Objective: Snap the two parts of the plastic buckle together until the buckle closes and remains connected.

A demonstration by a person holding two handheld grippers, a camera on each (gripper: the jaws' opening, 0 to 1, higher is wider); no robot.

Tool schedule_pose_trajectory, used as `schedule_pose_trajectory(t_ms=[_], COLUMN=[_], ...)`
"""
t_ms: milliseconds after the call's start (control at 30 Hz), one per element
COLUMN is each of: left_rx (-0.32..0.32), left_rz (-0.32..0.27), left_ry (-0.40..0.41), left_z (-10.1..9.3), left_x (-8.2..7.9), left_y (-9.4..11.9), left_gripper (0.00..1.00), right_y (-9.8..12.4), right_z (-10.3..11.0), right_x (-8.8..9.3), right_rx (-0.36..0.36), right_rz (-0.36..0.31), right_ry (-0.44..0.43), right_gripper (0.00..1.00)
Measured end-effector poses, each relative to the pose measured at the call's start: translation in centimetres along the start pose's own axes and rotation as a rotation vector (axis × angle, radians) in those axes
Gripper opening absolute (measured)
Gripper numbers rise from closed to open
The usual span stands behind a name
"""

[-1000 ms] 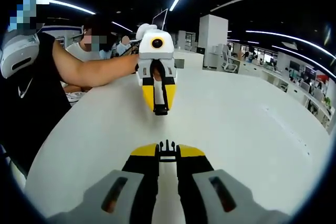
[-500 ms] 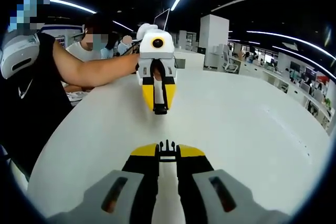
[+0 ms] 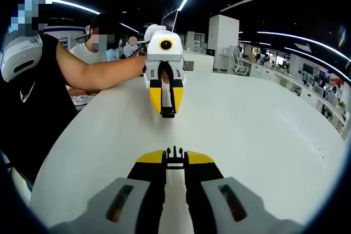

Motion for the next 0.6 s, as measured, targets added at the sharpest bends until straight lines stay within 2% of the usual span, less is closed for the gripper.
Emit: schedule_pose_trajectory(t_ms=[600], left_rx=[0.001], left_rz=[0.006], left_ry=[0.002], left_z=[-1.5], left_x=[0.9], left_y=[0.0], left_gripper=[0.11], right_y=[0.2], right_z=[1.5], right_x=[0.1], right_rx=[0.002], right_rz=[-0.009], right_ry=[-0.004], right_gripper=[0.11])
Point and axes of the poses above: the point that each gripper's makers call its tool centre point, and the gripper's own axes: y roughly backward along the fingers, z roughly to its left, x roughly out of its underside, the point moved 1 cm from there along y, roughly backward along the fingers, and after that the axes turned 5 degrees about x, right-handed, at the moved point
